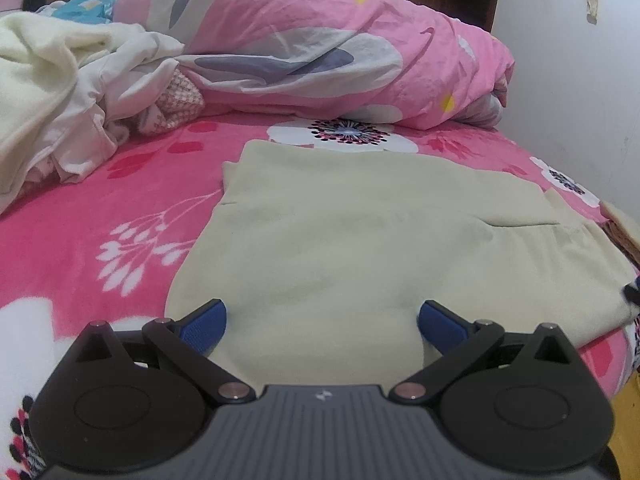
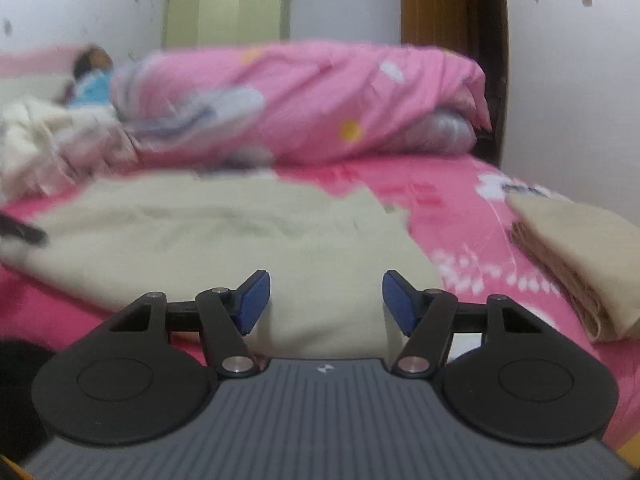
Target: Fold clothes
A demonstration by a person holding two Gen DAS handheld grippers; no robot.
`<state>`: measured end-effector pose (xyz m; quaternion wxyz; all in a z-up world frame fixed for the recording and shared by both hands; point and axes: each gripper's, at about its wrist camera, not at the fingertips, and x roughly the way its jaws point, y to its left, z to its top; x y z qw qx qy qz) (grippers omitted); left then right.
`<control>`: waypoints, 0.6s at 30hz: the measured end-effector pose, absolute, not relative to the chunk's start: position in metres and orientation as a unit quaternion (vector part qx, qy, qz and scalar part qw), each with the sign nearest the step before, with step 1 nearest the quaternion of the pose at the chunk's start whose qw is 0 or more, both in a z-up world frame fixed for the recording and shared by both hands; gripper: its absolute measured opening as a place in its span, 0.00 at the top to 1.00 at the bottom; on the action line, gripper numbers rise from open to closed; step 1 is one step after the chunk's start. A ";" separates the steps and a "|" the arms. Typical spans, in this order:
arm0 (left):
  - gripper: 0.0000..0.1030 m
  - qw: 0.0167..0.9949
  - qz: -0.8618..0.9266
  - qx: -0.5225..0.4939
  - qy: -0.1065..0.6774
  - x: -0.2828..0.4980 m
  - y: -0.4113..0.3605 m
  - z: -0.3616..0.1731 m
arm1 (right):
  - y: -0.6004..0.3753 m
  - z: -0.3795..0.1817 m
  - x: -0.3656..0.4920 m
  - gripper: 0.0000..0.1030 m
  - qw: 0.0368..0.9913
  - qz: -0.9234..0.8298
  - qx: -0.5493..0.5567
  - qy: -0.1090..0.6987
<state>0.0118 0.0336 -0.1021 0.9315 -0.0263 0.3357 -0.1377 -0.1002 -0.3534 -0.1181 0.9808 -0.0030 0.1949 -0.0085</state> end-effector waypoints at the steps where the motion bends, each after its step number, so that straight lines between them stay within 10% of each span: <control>1: 0.00 0.931 -0.139 -0.027 0.335 0.012 0.034 -0.103 | -0.360 -0.126 -0.097 0.37 0.980 -0.012 0.011 0.199; 18: 0.00 0.932 -0.150 -0.043 0.328 0.013 0.040 -0.107 | -0.388 -0.121 -0.043 0.45 0.964 -0.053 0.091 0.242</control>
